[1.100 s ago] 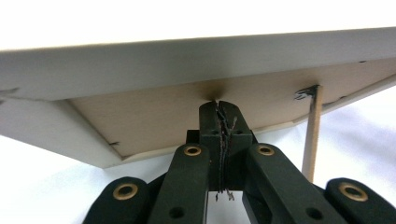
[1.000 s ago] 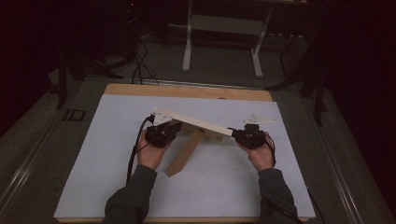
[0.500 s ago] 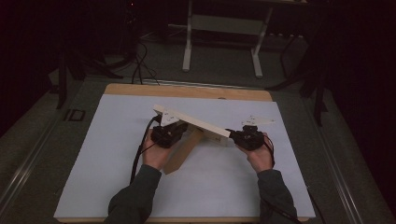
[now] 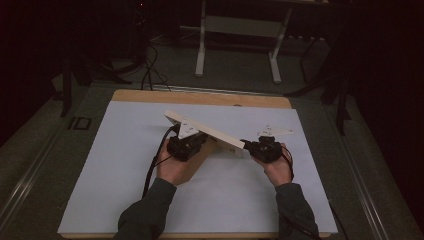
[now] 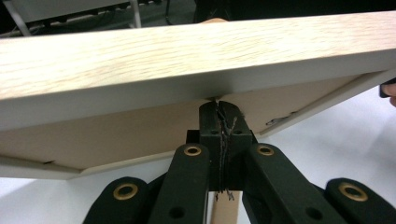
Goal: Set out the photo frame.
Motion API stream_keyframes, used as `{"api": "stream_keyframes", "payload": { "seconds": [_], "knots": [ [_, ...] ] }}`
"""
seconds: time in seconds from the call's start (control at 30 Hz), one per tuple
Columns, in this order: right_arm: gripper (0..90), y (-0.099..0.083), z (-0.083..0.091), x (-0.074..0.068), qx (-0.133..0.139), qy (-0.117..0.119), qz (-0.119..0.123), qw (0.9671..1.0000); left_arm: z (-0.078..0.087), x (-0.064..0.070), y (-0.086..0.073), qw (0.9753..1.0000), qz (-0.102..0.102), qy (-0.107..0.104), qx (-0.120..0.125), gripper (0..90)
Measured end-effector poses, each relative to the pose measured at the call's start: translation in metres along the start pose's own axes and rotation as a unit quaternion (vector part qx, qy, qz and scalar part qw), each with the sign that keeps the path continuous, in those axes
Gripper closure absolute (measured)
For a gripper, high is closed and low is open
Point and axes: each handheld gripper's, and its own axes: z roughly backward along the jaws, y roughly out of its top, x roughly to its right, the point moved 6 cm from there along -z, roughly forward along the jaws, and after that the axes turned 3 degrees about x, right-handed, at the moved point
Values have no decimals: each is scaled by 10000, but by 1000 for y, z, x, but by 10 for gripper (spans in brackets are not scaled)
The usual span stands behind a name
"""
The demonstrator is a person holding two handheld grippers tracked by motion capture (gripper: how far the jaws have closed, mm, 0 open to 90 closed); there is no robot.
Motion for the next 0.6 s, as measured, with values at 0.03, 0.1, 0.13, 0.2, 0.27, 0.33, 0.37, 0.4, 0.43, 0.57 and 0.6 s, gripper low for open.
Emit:
{"api": "stream_keyframes", "payload": {
  "seconds": [0.03, 0.1, 0.13, 0.2, 0.27, 0.33, 0.37, 0.4, 0.43, 0.57, 0.6],
  "knots": [
    [900, 0, 0, -1, -11, 10, 29, 10000, 0, 2, 1, 10000, -35, -14, -5, 899],
    [900, 0, 0, -2, -14, 7, 50, 10000, 0, 3, 1, 10000, -55, -25, -7, 899],
    [900, 0, 0, -2, -14, 7, 50, 10000, 0, 4, 1, 10000, -61, -30, 0, 899],
    [900, 0, 0, -3, -19, 27, 65, 10000, 0, 5, 1, 10000, -74, -46, 3, 899],
    [900, 0, 1, -4, -17, 34, 84, 10000, -1, 6, 1, 9999, -114, -65, -35, 899],
    [900, -1, 1, -4, -16, 28, 82, 10000, -2, 7, 1, 9999, -114, -63, -31, 899],
    [900, -1, 1, -5, -15, 34, 80, 10000, -3, 7, 1, 9999, -120, -67, -48, 899],
    [900, -1, 1, -5, -25, 45, 88, 9999, -3, 7, 1, 9999, -133, -69, -59, 899],
    [900, -1, 1, -7, -23, 62, 112, 9999, -4, 7, 1, 9999, -128, -69, -65, 899],
    [900, -1, 0, -8, -15, 91, 144, 9999, -7, 7, -1, 9998, -126, -68, -107, 899],
    [900, -1, 0, -8, -15, 91, 144, 9999, -7, 6, -1, 9998, -138, -73, -128, 899]
  ]
}}
